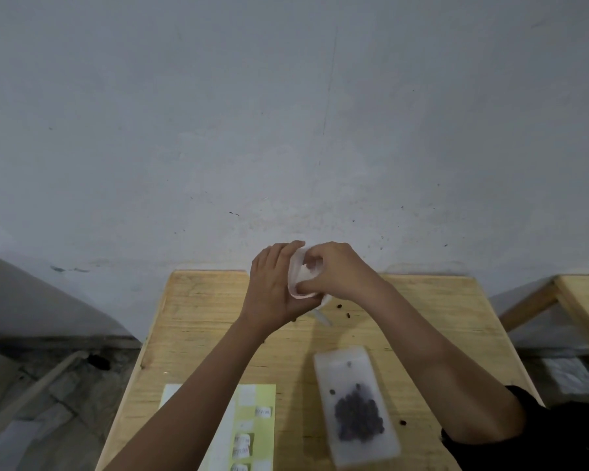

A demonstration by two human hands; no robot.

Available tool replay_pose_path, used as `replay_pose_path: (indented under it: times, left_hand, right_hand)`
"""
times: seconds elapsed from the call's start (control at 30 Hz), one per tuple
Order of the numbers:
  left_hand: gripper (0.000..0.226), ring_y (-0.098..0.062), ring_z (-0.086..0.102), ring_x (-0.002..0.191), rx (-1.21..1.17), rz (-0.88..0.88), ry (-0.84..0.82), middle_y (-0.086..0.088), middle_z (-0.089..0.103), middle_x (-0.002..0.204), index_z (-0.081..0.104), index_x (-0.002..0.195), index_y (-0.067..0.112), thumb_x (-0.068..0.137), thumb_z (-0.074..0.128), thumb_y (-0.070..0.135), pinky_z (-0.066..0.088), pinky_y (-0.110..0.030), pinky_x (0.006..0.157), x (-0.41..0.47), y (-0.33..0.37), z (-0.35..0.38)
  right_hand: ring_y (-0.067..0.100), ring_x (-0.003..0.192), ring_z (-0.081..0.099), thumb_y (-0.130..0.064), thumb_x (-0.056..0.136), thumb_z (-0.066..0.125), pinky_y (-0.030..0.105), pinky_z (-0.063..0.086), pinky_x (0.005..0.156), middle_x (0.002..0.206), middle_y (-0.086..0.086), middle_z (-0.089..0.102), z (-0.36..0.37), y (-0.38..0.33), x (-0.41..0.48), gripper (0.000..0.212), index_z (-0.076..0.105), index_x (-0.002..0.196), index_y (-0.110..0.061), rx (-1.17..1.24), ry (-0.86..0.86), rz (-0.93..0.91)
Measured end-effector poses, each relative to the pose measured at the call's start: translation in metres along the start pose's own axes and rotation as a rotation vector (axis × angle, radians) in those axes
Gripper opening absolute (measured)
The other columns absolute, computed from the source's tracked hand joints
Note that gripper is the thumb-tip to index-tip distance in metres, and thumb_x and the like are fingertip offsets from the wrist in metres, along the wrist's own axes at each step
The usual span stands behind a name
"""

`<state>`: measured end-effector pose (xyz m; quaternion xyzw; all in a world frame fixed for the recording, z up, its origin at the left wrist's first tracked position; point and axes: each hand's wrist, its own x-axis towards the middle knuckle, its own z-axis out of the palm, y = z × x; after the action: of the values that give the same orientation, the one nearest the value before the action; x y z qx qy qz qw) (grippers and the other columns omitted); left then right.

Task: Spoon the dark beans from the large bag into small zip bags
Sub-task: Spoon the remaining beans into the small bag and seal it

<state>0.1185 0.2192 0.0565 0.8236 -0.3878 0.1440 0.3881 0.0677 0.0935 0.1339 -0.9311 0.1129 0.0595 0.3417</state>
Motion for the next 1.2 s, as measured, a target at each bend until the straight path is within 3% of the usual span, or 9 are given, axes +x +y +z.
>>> replay_pose_path:
  times: [0.07, 0.17, 0.37, 0.57, 0.67, 0.8, 0.93, 1.07, 1.2]
  left_hand:
    - [0.08, -0.007, 0.043, 0.106, -0.099, -0.087, -0.063, 0.007, 0.051, 0.116, 0.039, 0.128, 0.02, 0.063, 0.067, 0.056, 0.028, -0.019, 0.096, -0.002, -0.004, -0.004]
    - [0.087, -0.003, 0.04, 0.104, -0.229, -0.233, -0.204, 0.018, 0.045, 0.112, 0.033, 0.131, 0.031, 0.058, 0.073, 0.057, 0.038, -0.026, 0.09, -0.009, -0.019, -0.011]
    - [0.114, -0.015, 0.035, 0.117, -0.08, -0.396, -0.6, 0.005, 0.038, 0.132, 0.021, 0.142, 0.023, 0.047, 0.064, 0.068, 0.038, -0.034, 0.095, -0.029, -0.057, -0.017]
    - [0.109, -0.017, 0.03, 0.122, -0.102, -0.538, -0.725, 0.004, 0.025, 0.136, 0.016, 0.143, 0.018, 0.061, 0.081, 0.047, 0.037, -0.034, 0.098, -0.04, -0.081, 0.003]
    - [0.112, -0.018, 0.032, 0.123, -0.106, -0.564, -0.774, 0.002, 0.02, 0.139, 0.019, 0.14, 0.017, 0.054, 0.079, 0.054, 0.04, -0.033, 0.093, -0.036, -0.09, 0.014]
    - [0.119, -0.023, 0.023, 0.135, -0.122, -0.592, -0.851, 0.004, 0.003, 0.151, 0.013, 0.144, 0.021, 0.053, 0.079, 0.057, 0.039, -0.039, 0.098, -0.031, -0.1, 0.026]
    - [0.11, -0.021, 0.023, 0.136, -0.152, -0.604, -0.871, 0.002, 0.001, 0.153, 0.013, 0.146, 0.017, 0.064, 0.082, 0.042, 0.036, -0.031, 0.094, -0.024, -0.108, 0.035]
    - [0.1, -0.014, 0.032, 0.12, -0.2, -0.605, -0.814, -0.001, 0.02, 0.144, 0.02, 0.143, 0.011, 0.068, 0.081, 0.035, 0.034, -0.026, 0.086, -0.016, -0.11, 0.039]
    - [0.1, -0.012, 0.03, 0.123, -0.216, -0.569, -0.742, 0.001, 0.018, 0.144, 0.021, 0.143, 0.01, 0.068, 0.081, 0.035, 0.032, -0.023, 0.09, -0.017, -0.107, 0.038]
  right_hand:
    - [0.008, 0.092, 0.055, -0.034, 0.071, 0.079, 0.011, 0.041, 0.067, 0.102, -0.006, 0.059, -0.001, 0.001, 0.0, 0.045, 0.066, 0.112, -0.019, 0.075, -0.031, -0.007]
    - [0.011, 0.095, 0.062, -0.027, 0.08, 0.072, 0.02, 0.049, 0.081, 0.099, -0.004, 0.066, 0.002, 0.01, 0.004, 0.021, 0.071, 0.101, -0.023, 0.226, -0.03, -0.007]
    - [-0.002, 0.083, 0.06, -0.001, 0.088, 0.054, 0.0, 0.041, 0.058, 0.093, -0.008, 0.065, 0.029, 0.055, 0.014, 0.021, 0.069, 0.097, -0.012, 0.314, 0.031, 0.093]
    - [0.019, 0.102, 0.057, -0.013, 0.088, 0.058, 0.024, 0.045, 0.08, 0.114, 0.007, 0.059, 0.081, 0.107, 0.021, 0.027, 0.057, 0.115, -0.009, 0.079, -0.033, 0.234]
    - [0.022, 0.096, 0.054, -0.021, 0.09, 0.057, 0.03, 0.045, 0.076, 0.114, 0.008, 0.051, 0.098, 0.113, 0.026, 0.036, 0.045, 0.122, -0.009, 0.028, -0.11, 0.312]
    - [0.021, 0.077, 0.052, -0.02, 0.09, 0.055, 0.032, 0.042, 0.061, 0.095, 0.008, 0.052, 0.112, 0.119, 0.037, 0.023, 0.046, 0.107, -0.009, 0.112, -0.159, 0.405]
    - [0.025, 0.072, 0.055, -0.014, 0.087, 0.057, 0.038, 0.049, 0.067, 0.076, 0.006, 0.053, 0.122, 0.124, 0.046, 0.014, 0.049, 0.075, -0.012, 0.287, -0.01, 0.484]
    - [0.029, 0.066, 0.055, -0.013, 0.086, 0.06, 0.037, 0.047, 0.061, 0.067, 0.007, 0.055, 0.117, 0.126, 0.048, 0.015, 0.056, 0.073, -0.006, 0.39, 0.248, 0.445]
    - [0.035, 0.066, 0.058, -0.017, 0.095, 0.051, 0.043, 0.049, 0.06, 0.067, 0.015, 0.056, 0.112, 0.128, 0.047, 0.017, 0.052, 0.079, -0.01, 0.419, 0.444, 0.287]
